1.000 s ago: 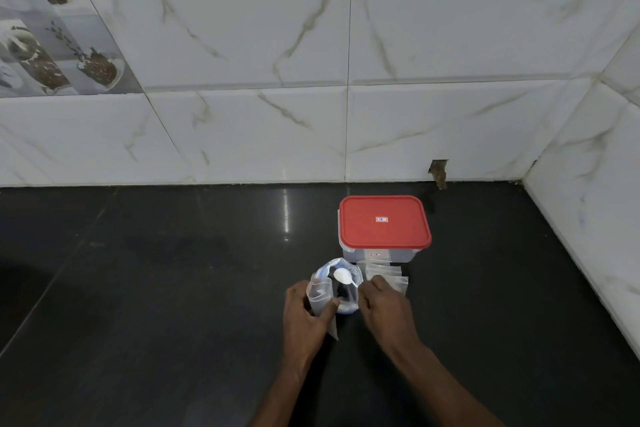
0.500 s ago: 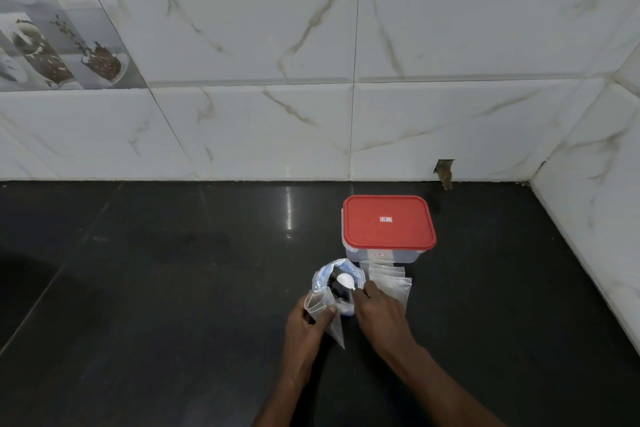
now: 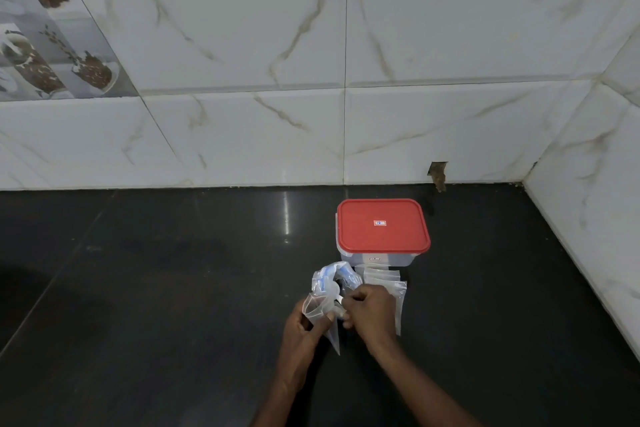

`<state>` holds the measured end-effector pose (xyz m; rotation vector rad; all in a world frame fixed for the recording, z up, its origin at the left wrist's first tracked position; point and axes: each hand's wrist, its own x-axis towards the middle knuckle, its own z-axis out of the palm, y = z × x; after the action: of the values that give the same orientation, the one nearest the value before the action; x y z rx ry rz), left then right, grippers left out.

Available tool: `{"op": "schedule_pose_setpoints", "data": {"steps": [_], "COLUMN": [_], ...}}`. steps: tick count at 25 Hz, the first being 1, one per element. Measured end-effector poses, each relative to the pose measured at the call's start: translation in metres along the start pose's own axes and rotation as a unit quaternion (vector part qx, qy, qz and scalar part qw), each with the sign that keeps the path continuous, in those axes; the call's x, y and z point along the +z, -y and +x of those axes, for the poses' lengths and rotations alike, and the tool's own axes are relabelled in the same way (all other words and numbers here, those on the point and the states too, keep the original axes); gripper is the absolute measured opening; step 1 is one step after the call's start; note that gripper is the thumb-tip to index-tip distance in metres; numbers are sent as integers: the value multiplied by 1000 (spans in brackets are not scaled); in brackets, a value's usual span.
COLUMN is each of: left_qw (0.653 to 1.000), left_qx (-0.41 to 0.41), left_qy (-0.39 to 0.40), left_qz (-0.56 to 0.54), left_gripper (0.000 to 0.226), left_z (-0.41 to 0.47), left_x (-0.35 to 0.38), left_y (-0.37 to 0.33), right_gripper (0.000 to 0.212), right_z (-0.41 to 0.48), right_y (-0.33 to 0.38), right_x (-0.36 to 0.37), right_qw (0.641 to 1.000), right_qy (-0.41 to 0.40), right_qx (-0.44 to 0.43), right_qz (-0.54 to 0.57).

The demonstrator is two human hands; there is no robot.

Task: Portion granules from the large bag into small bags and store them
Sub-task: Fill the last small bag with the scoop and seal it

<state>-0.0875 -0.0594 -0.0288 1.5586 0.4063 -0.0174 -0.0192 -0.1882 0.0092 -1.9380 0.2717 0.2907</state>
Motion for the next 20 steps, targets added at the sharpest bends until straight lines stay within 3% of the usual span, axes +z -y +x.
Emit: {"op": "schedule_pose_setpoints", "data": {"steps": [4,8,11,13,14,15,17,18,20], "left_qw": [1000,999,995,992,992,991,990,990,989], "left_qx": [20,3,13,24,30,33,31,28,34], "left_qy": [-5,-42,-61,-66,-72,-81,-89,-87,-81], "left_qz": [1,29,76,100,102,101,103,108,117], "left_gripper": [27,49,43,40,39,39,40,40,41], "left_z": [-1,4,5,5,5,5,5,5,5], "left_x": [-1,1,6,10,12,13,14,15,15], "left_y": [-4,0,1,-1,-4,-6,-11,-13,-17], "right_gripper": [7,8,14,14,12,8,10,17,18], "right_z": [1,-4,-11,-20,-23,-26,-29,-31,-33], "right_y": [3,11,20,21,18,12,-5,-14,-22], "right_x": [-18,-36,-46,-47,-45,-45,-42,-40,-41], "right_qw": [989,986,994,985,953,897,784,752,735], "right_qy": [-17,-18,-15,-41,-69,-78,-63,-56,-70], "right_qx": [83,66,-26,-168,-283,-391,-510,-535,-554], "right_qz": [125,154,106,12,-79,-191,-349,-381,-383]}}
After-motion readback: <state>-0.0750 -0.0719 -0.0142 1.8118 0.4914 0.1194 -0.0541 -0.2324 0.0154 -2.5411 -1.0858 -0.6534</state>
